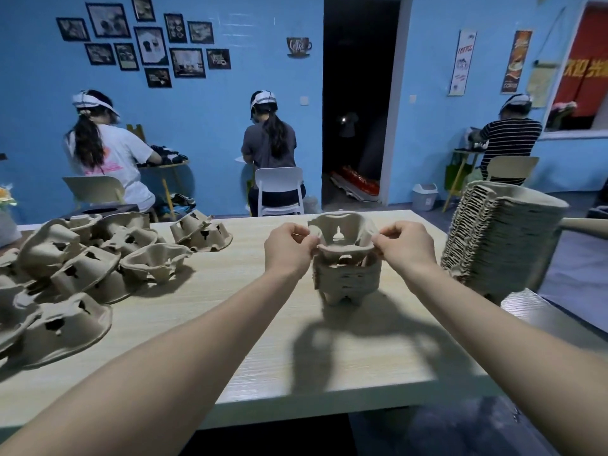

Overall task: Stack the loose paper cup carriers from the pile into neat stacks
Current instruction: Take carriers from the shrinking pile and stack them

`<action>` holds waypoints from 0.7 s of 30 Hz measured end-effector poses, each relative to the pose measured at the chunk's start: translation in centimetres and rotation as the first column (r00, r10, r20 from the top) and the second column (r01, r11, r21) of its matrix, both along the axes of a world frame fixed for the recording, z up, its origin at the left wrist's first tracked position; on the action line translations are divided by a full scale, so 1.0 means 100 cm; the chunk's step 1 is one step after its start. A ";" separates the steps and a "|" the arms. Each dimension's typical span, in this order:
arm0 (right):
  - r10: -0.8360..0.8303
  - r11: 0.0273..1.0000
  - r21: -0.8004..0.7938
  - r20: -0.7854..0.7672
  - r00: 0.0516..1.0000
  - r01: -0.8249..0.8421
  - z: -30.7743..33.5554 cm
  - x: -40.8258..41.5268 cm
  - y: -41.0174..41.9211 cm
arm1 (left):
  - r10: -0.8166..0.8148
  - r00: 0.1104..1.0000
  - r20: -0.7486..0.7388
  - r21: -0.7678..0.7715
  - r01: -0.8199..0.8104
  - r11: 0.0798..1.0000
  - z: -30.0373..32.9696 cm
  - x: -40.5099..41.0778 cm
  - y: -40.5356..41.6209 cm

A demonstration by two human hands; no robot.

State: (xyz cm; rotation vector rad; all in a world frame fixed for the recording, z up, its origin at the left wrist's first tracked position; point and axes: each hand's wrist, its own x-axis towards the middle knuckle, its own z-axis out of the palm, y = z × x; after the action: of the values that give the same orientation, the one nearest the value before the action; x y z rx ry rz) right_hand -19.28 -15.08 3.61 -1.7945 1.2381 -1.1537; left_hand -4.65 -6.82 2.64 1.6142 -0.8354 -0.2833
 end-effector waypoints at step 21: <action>-0.058 0.998 -0.040 -0.188 0.980 0.051 -0.018 -0.004 0.009 | 0.020 0.998 0.063 0.147 -0.029 0.989 -0.021 0.002 -0.001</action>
State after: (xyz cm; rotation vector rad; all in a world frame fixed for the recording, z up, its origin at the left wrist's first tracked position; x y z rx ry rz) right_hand -19.72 -14.17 1.78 -1.9445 1.3911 -1.0596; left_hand -4.46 -6.93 0.56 1.7778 -0.8574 -0.2849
